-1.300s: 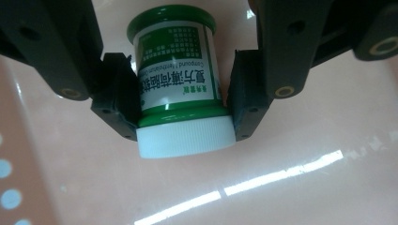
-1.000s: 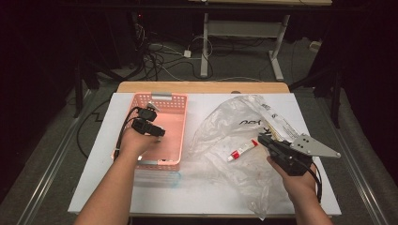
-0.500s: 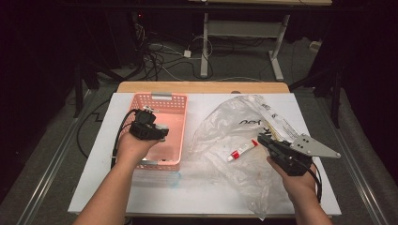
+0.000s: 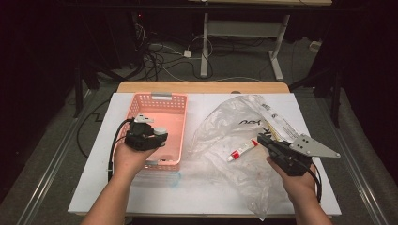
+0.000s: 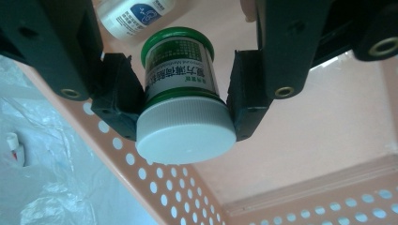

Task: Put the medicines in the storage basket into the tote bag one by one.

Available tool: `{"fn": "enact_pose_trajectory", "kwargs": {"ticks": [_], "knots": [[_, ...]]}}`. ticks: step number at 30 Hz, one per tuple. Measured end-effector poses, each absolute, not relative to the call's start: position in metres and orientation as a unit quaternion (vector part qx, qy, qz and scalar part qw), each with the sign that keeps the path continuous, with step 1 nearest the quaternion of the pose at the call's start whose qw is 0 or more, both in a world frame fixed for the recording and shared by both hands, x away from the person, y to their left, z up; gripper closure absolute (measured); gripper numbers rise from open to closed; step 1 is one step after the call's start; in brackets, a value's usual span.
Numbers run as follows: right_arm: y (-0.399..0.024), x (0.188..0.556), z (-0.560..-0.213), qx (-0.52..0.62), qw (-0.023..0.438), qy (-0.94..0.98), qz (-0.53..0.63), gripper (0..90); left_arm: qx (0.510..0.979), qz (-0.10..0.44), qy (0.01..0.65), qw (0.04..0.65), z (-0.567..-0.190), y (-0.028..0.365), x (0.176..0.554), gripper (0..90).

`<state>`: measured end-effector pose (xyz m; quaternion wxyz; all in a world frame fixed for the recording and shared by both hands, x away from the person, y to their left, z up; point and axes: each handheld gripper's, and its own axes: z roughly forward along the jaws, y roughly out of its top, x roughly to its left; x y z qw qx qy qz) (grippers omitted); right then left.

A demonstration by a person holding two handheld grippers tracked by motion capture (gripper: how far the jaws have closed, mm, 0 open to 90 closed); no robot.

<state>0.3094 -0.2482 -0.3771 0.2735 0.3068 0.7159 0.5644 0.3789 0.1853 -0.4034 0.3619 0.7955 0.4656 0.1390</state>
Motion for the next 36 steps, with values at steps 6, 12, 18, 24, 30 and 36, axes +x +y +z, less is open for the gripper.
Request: {"fn": "enact_pose_trajectory", "kwargs": {"ticks": [6, 12, 18, 24, 30, 36], "knots": [[-0.248, 0.309, -0.377, 0.306, 0.273, 0.716, 0.564, 90.0, 0.787, 0.148, 0.458, 0.386, -0.408, 0.189, 0.366, 48.6], [-0.247, 0.309, -0.378, 0.304, 0.274, 0.718, 0.563, 90.0, 0.779, 0.159, 0.457, 0.399, -0.416, 0.193, 0.354, 48.7], [-0.246, 0.309, -0.378, 0.302, 0.274, 0.718, 0.564, 90.0, 0.773, 0.167, 0.446, 0.420, -0.411, 0.195, 0.341, 48.7], [-0.247, 0.309, -0.378, 0.301, 0.276, 0.718, 0.564, 90.0, 0.782, 0.162, 0.431, 0.420, -0.409, 0.184, 0.334, 48.7], [-0.248, 0.308, -0.377, 0.301, 0.275, 0.717, 0.566, 90.0, 0.788, 0.157, 0.411, 0.432, -0.404, 0.170, 0.329, 48.7], [-0.247, 0.308, -0.377, 0.300, 0.274, 0.718, 0.566, 90.0, 0.790, 0.144, 0.395, 0.446, -0.401, 0.158, 0.323, 48.7]]}}
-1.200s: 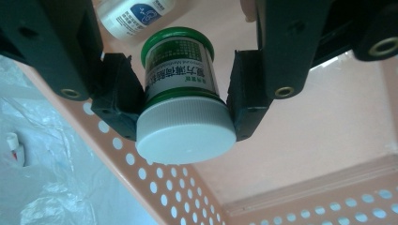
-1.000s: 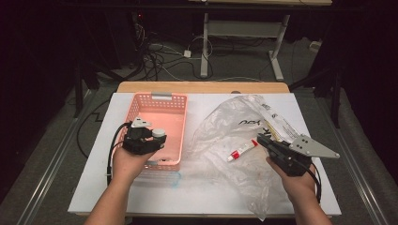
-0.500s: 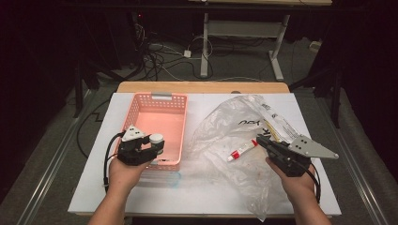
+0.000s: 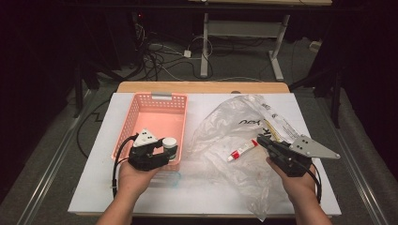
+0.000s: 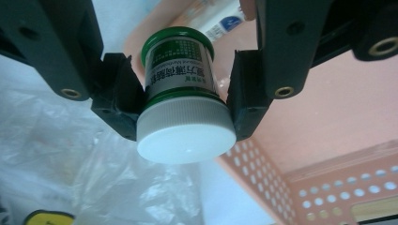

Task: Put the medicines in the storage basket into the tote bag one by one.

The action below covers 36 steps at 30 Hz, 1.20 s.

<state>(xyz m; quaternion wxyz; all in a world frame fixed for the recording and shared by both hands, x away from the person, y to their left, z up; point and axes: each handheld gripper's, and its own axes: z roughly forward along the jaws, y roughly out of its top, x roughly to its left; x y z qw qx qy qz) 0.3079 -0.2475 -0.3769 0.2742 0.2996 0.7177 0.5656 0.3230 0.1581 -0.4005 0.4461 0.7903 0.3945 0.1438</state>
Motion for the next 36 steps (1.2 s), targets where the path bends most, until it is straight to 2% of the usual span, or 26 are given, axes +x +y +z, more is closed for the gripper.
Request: {"fn": "enact_pose_trajectory", "kwargs": {"ticks": [36], "knots": [[-0.244, 0.308, -0.378, 0.298, 0.271, 0.722, 0.563, 90.0, 0.830, 0.097, 0.297, 0.463, -0.405, 0.079, 0.295, 48.7]]}}
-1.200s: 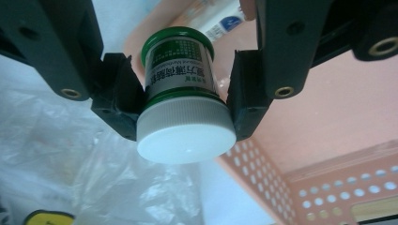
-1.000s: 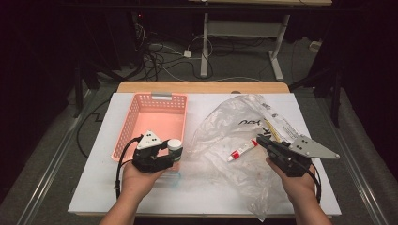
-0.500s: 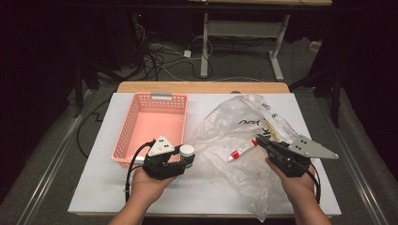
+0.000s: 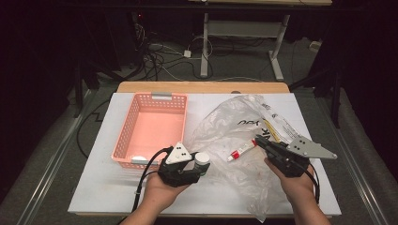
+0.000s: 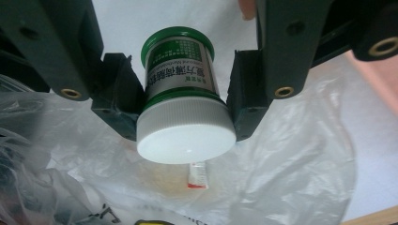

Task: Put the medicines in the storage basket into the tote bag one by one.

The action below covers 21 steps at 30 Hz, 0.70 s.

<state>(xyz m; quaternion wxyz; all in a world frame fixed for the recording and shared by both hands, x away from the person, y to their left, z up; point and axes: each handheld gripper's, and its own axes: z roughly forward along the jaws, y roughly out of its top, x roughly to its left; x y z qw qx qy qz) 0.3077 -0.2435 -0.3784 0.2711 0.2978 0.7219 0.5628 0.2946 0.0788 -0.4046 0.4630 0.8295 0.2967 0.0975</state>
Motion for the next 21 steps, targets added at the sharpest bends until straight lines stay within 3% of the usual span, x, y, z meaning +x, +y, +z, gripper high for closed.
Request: {"fn": "enact_pose_trajectory", "kwargs": {"ticks": [21], "knots": [[-0.244, 0.307, -0.378, 0.298, 0.272, 0.720, 0.564, 90.0, 0.855, 0.092, 0.248, 0.446, -0.425, -0.007, 0.316, 48.7]]}}
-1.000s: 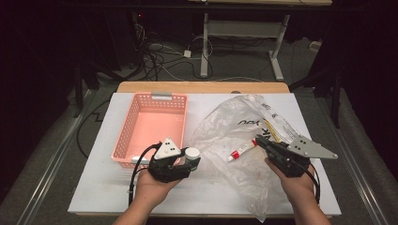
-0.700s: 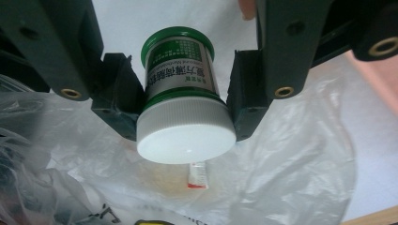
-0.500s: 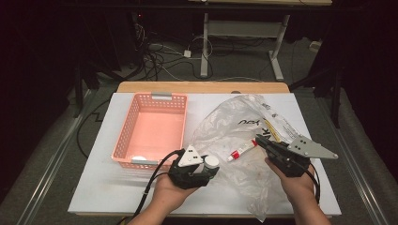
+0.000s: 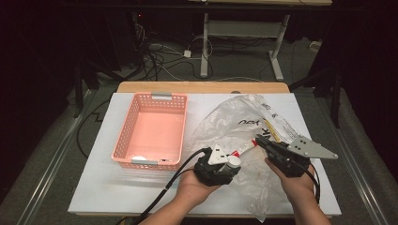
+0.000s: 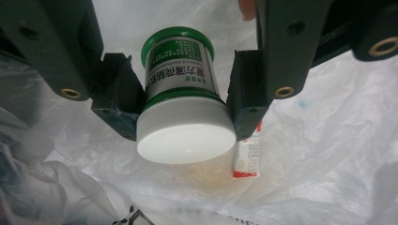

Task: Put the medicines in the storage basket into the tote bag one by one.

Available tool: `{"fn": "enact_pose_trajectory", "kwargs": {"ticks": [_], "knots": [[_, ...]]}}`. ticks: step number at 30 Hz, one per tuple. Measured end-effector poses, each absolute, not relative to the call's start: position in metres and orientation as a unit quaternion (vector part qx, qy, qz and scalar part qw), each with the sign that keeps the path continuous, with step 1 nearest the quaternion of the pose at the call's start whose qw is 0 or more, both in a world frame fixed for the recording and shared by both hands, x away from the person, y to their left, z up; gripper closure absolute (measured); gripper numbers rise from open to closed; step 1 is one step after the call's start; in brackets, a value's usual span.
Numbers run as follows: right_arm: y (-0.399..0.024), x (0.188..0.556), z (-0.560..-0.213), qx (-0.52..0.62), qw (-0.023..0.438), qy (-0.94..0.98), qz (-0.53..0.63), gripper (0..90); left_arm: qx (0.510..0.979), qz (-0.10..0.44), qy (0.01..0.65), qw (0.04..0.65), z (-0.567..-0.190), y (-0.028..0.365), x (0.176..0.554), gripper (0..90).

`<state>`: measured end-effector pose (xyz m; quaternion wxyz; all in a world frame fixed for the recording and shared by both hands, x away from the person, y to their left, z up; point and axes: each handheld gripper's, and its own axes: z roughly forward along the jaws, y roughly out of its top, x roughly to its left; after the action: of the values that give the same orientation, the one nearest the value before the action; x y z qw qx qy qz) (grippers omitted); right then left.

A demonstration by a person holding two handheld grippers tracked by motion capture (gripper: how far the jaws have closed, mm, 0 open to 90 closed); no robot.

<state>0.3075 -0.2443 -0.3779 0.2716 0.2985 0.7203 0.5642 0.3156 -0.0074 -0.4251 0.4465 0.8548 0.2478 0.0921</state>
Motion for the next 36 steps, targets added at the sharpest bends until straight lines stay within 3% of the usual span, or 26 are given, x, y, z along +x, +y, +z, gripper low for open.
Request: {"fn": "enact_pose_trajectory", "kwargs": {"ticks": [21, 34, 36], "knots": [[-0.246, 0.310, -0.379, 0.297, 0.273, 0.720, 0.565, 90.0, 0.854, 0.111, 0.247, 0.444, -0.451, -0.067, 0.350, 48.7], [-0.245, 0.310, -0.380, 0.300, 0.270, 0.721, 0.563, 90.0, 0.853, 0.113, 0.265, 0.436, -0.469, -0.080, 0.363, 48.6], [-0.245, 0.310, -0.380, 0.300, 0.269, 0.721, 0.563, 90.0, 0.860, 0.116, 0.241, 0.435, -0.469, -0.080, 0.366, 48.6]]}}
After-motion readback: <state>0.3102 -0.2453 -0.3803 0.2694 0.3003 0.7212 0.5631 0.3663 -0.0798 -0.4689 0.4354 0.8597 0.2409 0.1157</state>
